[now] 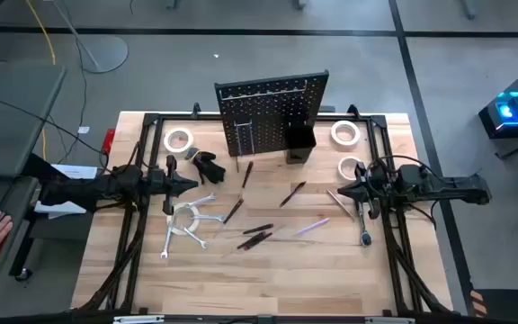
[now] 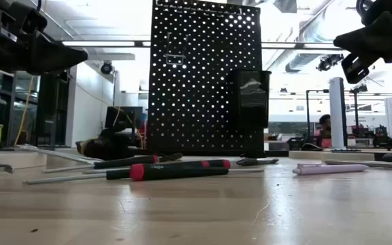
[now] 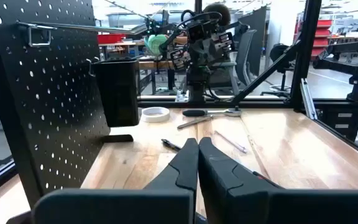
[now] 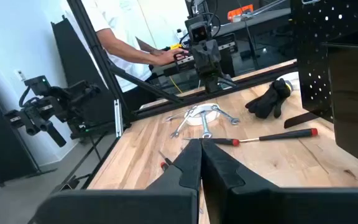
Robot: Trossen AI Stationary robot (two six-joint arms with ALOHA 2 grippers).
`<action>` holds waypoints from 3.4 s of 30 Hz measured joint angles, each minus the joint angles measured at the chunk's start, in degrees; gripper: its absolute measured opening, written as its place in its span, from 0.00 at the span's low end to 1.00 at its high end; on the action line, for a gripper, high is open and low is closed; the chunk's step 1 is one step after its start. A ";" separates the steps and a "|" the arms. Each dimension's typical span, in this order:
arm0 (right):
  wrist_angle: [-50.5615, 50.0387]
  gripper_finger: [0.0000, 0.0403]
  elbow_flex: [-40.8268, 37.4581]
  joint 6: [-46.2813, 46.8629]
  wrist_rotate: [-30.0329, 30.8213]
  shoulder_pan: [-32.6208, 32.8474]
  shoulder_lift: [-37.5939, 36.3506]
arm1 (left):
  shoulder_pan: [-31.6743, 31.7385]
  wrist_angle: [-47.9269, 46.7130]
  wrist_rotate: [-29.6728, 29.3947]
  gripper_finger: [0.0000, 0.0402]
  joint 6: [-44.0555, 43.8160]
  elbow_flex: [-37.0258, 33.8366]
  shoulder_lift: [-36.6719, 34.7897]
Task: Hang tools onto peg board
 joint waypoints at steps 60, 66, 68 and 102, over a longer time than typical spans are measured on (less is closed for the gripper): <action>0.00 0.00 -0.01 0.00 0.00 0.02 0.01 | 0.02 0.01 0.00 0.00 0.00 0.00 -0.02; 0.00 0.00 -0.01 0.00 0.00 0.01 0.00 | 0.00 0.02 0.00 0.00 0.00 -0.02 0.00; 0.00 0.00 0.00 0.00 0.00 0.02 0.00 | 0.00 0.01 0.00 0.00 0.01 -0.01 -0.01; -0.63 0.00 0.00 0.00 0.00 0.00 0.02 | -0.18 57.43 -19.86 0.00 -48.63 15.72 34.85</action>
